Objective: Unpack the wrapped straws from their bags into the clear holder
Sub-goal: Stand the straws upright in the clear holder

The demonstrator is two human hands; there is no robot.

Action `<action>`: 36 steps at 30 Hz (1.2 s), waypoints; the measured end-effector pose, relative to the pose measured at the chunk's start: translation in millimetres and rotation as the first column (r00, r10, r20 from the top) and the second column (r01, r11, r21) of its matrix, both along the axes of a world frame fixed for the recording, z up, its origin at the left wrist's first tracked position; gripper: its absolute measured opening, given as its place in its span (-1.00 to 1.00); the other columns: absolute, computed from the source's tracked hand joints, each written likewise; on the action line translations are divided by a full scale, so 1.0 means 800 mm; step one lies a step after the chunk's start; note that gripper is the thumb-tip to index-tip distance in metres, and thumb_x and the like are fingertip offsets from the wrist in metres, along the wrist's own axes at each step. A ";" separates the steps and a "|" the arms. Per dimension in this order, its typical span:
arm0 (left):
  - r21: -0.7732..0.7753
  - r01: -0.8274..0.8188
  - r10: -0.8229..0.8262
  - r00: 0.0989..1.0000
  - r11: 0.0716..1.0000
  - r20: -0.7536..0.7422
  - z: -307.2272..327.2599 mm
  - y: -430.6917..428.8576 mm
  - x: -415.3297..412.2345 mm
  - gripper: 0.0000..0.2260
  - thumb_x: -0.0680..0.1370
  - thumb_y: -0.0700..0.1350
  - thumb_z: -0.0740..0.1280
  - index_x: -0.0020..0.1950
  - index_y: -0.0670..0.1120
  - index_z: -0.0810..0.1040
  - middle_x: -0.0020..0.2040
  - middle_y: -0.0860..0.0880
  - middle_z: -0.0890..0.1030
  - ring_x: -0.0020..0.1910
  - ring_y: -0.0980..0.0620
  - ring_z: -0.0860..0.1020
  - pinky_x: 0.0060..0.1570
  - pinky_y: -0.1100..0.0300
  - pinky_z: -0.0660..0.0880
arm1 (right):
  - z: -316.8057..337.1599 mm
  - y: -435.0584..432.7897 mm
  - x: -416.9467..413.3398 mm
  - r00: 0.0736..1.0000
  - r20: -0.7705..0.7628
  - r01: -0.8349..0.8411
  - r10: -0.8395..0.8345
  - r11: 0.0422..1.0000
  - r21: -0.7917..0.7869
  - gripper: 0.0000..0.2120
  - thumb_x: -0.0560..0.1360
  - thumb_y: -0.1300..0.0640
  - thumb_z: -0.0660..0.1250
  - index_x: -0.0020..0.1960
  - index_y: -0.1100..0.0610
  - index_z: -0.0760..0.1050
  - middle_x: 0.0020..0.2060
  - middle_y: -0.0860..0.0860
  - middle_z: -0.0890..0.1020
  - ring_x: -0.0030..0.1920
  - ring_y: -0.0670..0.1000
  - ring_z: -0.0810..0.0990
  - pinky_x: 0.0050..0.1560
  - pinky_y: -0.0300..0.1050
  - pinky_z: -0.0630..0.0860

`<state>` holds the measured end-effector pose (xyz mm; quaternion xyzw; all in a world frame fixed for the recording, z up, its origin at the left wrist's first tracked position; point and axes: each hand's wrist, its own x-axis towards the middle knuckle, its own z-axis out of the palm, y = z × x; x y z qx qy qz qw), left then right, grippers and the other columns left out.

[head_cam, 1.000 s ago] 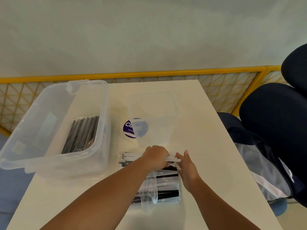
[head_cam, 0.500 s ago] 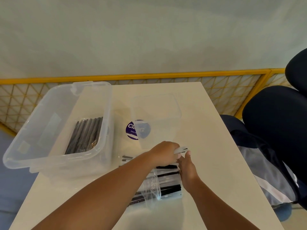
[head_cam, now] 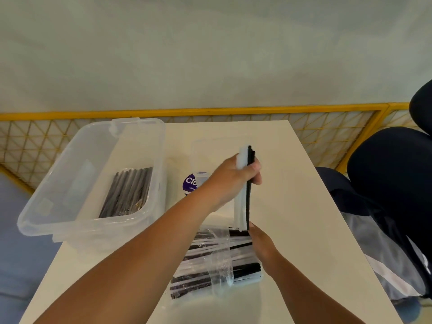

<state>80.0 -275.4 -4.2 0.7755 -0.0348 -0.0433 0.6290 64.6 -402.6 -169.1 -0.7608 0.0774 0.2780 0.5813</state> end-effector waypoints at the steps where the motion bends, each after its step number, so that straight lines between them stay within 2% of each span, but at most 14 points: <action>1: -0.053 -0.036 0.037 0.999 0.998 0.022 0.004 0.008 -0.004 -0.76 0.59 -0.04 0.22 -0.27 0.08 0.50 -0.32 0.12 0.60 -0.12 0.05 0.56 0.21 0.04 0.37 | 0.000 0.000 0.000 1.000 -0.001 -0.009 0.009 1.000 -0.007 -0.55 0.63 -0.05 0.00 0.45 0.10 0.25 0.45 0.06 0.29 0.46 0.08 0.22 0.44 -0.03 0.13; 3: -0.115 -0.089 0.095 0.994 0.989 0.047 0.008 0.026 -0.016 -0.75 0.59 -0.06 0.21 -0.28 0.11 0.49 -0.36 0.14 0.59 -0.12 0.03 0.56 0.19 0.00 0.38 | 0.002 -0.002 0.001 0.999 0.006 -0.048 0.049 0.999 -0.012 -0.55 0.63 -0.05 -0.01 0.46 0.09 0.23 0.46 0.04 0.27 0.47 0.07 0.19 0.44 -0.04 0.11; 5: -0.101 -0.142 0.147 0.988 0.985 0.044 0.005 0.042 -0.029 -0.75 0.60 -0.06 0.20 -0.27 0.12 0.48 -0.36 0.15 0.58 -0.13 0.06 0.57 0.10 0.01 0.39 | 0.004 -0.004 0.003 0.997 0.002 -0.074 0.074 0.997 -0.006 -0.55 0.64 -0.04 -0.03 0.48 0.08 0.21 0.47 0.02 0.24 0.48 0.05 0.16 0.45 -0.04 0.08; 10: 0.063 -0.241 0.243 0.969 0.969 -0.034 -0.026 0.063 -0.061 -0.82 0.62 -0.07 0.16 -0.16 0.03 0.45 -0.23 0.08 0.58 -0.09 0.16 0.55 -0.02 0.30 0.35 | 0.009 -0.011 0.010 0.996 -0.081 -0.033 0.036 0.999 0.035 -0.50 0.60 -0.12 0.04 0.48 0.07 0.21 0.47 0.02 0.25 0.47 0.08 0.19 0.44 0.05 0.12; 14: 0.084 -0.258 0.267 0.955 0.963 -0.129 -0.055 0.066 -0.074 -0.85 0.62 -0.07 0.18 -0.12 0.02 0.48 -0.16 0.07 0.60 -0.09 0.17 0.53 -0.10 0.29 0.35 | 0.020 -0.007 0.020 0.997 0.071 0.045 -0.043 0.999 -0.029 -0.58 0.59 -0.02 0.14 0.38 0.16 0.36 0.36 0.07 0.41 0.37 0.11 0.37 0.40 0.02 0.22; 17: 0.085 -0.252 0.264 0.945 0.964 -0.192 -0.077 0.064 -0.079 -0.85 0.61 -0.10 0.20 -0.15 0.02 0.48 -0.16 0.06 0.59 -0.12 0.20 0.52 -0.17 0.30 0.35 | 0.046 0.005 0.026 0.976 0.194 0.090 -0.097 0.995 0.041 -0.71 0.57 0.12 0.20 0.25 0.17 0.48 0.20 0.07 0.53 0.26 0.09 0.47 0.28 -0.06 0.30; 20: 0.073 -0.262 0.272 0.924 0.962 -0.267 -0.099 0.062 -0.083 -0.88 0.58 -0.08 0.26 -0.15 0.01 0.51 -0.14 0.02 0.62 -0.05 0.07 0.56 -0.03 0.21 0.43 | 0.075 0.022 0.025 0.967 0.254 -0.003 -0.017 0.997 0.077 -0.72 0.56 0.13 0.24 0.25 0.13 0.49 0.17 0.03 0.55 0.21 0.01 0.48 0.29 -0.07 0.35; 22: 0.063 -0.254 0.261 0.915 0.965 -0.308 -0.113 0.062 -0.087 -0.90 0.57 -0.10 0.28 -0.14 -0.03 0.52 -0.17 0.01 0.61 -0.09 0.06 0.57 0.08 0.14 0.45 | 0.091 0.035 0.020 0.950 0.295 -0.128 0.102 0.989 0.069 -0.69 0.53 0.13 0.28 0.27 0.11 0.47 0.17 -0.01 0.55 0.18 -0.04 0.50 0.21 -0.16 0.37; 25: 0.081 -0.226 0.240 0.910 0.971 -0.337 -0.120 0.060 -0.093 -0.88 0.58 -0.08 0.26 -0.11 -0.04 0.54 -0.20 0.07 0.61 -0.20 0.19 0.53 -0.15 0.28 0.41 | 0.107 0.054 0.013 0.880 0.341 -0.345 0.331 0.938 -0.022 -0.64 0.47 0.10 0.37 0.26 0.04 0.46 0.14 -0.10 0.53 0.20 -0.08 0.47 0.15 -0.25 0.35; 27: 0.127 -0.191 0.223 0.920 0.973 -0.322 -0.119 0.058 -0.089 -0.87 0.59 -0.10 0.24 -0.11 -0.06 0.54 -0.19 0.08 0.60 -0.16 0.19 0.54 -0.16 0.34 0.39 | 0.115 0.066 0.008 0.832 0.343 -0.433 0.436 0.897 -0.089 -0.63 0.42 0.07 0.43 0.20 -0.02 0.46 0.08 -0.18 0.51 0.23 -0.08 0.45 0.18 -0.22 0.35; 29: 0.166 -0.145 0.192 0.927 0.976 -0.321 -0.112 0.056 -0.084 -0.86 0.59 -0.15 0.24 -0.15 -0.10 0.52 -0.22 0.05 0.58 -0.18 0.15 0.54 -0.08 0.31 0.45 | 0.129 0.076 0.008 0.820 0.342 -0.446 0.460 0.887 -0.123 -0.58 0.37 0.05 0.48 0.18 0.02 0.46 0.05 -0.15 0.54 0.19 -0.04 0.49 0.09 -0.22 0.44; 31: 0.168 -0.090 0.137 0.946 0.982 -0.294 -0.105 0.057 -0.080 -0.85 0.59 -0.16 0.24 -0.17 -0.10 0.50 -0.25 0.03 0.57 -0.19 0.11 0.55 0.07 0.16 0.50 | 0.150 0.083 0.010 0.826 0.360 -0.435 0.435 0.896 -0.084 -0.58 0.35 0.09 0.50 0.16 0.04 0.48 0.00 -0.06 0.59 0.05 -0.02 0.57 -0.07 -0.22 0.52; 34: 0.126 -0.036 0.071 0.956 0.991 -0.284 -0.092 0.059 -0.078 -0.88 0.59 -0.10 0.24 -0.06 -0.10 0.53 -0.23 0.06 0.60 -0.11 0.12 0.58 0.10 0.20 0.47 | 0.179 0.090 0.015 0.832 0.412 -0.448 0.371 0.888 0.106 -0.78 0.35 0.23 0.49 -0.11 0.00 0.52 -0.24 -0.10 0.59 -0.19 -0.13 0.58 -0.10 -0.23 0.53; 36: 0.109 -0.027 0.058 0.953 0.994 -0.296 -0.082 0.059 -0.075 -0.87 0.59 -0.07 0.25 -0.09 -0.09 0.52 -0.24 0.06 0.60 -0.14 0.16 0.57 0.04 0.27 0.43 | 0.195 0.095 0.017 0.832 0.434 -0.454 0.345 0.873 0.179 -0.79 0.40 0.27 0.44 -0.29 0.06 0.45 -0.38 -0.06 0.54 -0.32 -0.12 0.56 -0.14 -0.19 0.51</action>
